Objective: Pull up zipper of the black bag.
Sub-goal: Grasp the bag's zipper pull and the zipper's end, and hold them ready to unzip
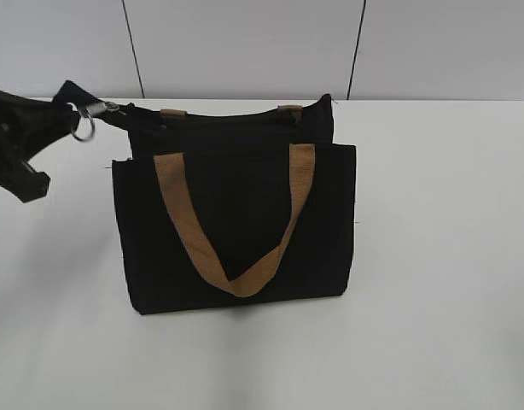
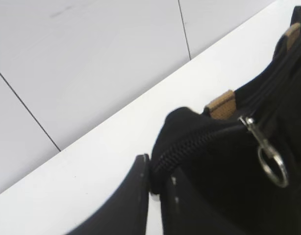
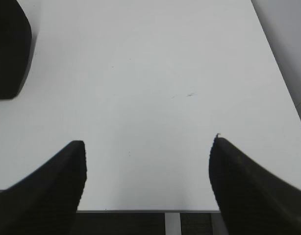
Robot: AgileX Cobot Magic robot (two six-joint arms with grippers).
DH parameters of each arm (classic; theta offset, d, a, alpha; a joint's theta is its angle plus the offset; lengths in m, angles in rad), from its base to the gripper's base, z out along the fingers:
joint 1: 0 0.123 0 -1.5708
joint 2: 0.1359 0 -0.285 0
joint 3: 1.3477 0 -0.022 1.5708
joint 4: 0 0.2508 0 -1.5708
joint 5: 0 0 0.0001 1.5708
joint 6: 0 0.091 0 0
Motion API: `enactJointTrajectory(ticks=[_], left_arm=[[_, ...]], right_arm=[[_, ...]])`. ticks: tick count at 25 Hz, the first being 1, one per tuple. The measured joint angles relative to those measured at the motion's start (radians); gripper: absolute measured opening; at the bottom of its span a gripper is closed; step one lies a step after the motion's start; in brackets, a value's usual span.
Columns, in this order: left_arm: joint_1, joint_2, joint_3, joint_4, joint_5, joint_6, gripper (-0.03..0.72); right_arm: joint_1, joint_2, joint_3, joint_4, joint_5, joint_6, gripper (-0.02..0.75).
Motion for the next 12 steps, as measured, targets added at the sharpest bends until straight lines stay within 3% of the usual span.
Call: enactJointTrajectory(ticks=[6, 12], left_arm=[[0.000, -0.073, -0.021, 0.110, 0.011, -0.120, 0.022], [0.000, -0.075, -0.075, 0.162, 0.012, -0.194, 0.022]], right_arm=[[0.000, 0.000, 0.000, 0.023, 0.000, 0.007, 0.592], [0.000, 0.078, -0.022, 0.193, -0.051, -0.082, 0.592]])
